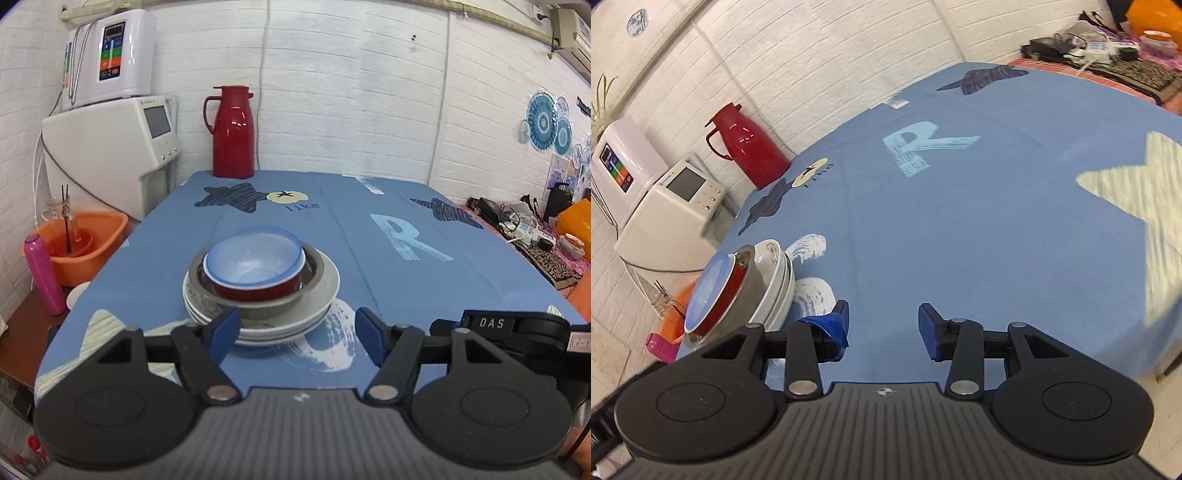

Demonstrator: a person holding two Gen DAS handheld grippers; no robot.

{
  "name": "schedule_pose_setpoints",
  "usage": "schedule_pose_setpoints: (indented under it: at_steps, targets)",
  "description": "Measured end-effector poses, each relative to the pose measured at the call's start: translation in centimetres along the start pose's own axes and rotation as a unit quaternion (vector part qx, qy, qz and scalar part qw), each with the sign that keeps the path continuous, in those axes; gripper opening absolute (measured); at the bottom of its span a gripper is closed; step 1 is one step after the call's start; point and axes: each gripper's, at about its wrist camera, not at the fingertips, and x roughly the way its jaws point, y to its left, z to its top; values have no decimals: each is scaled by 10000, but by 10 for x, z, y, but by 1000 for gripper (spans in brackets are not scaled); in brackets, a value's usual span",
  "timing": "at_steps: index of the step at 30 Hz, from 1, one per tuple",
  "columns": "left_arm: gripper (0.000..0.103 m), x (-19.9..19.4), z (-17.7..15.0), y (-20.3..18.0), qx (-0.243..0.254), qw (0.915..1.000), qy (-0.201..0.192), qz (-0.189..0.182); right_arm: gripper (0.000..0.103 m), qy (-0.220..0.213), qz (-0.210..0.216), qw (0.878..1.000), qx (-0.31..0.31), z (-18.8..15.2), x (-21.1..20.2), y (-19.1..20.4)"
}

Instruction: Organize plates and bowls

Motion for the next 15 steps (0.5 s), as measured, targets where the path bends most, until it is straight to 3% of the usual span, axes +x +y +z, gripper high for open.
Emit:
schedule_pose_setpoints:
  at_steps: [8, 12, 15]
  targets:
    - [67, -49, -50, -13, 175, 9998, -104, -78, 27, -543, -53, 9976, -415, -36, -57, -1]
    - [67, -62, -59, -21, 391, 9987, -331, -64, 28, -600, -126, 9973, -393, -41, -58, -5]
    - [67, -56, -58, -25, 436, 9986, -268, -145, 28, -605, -35, 9973, -424, -42, -59, -5]
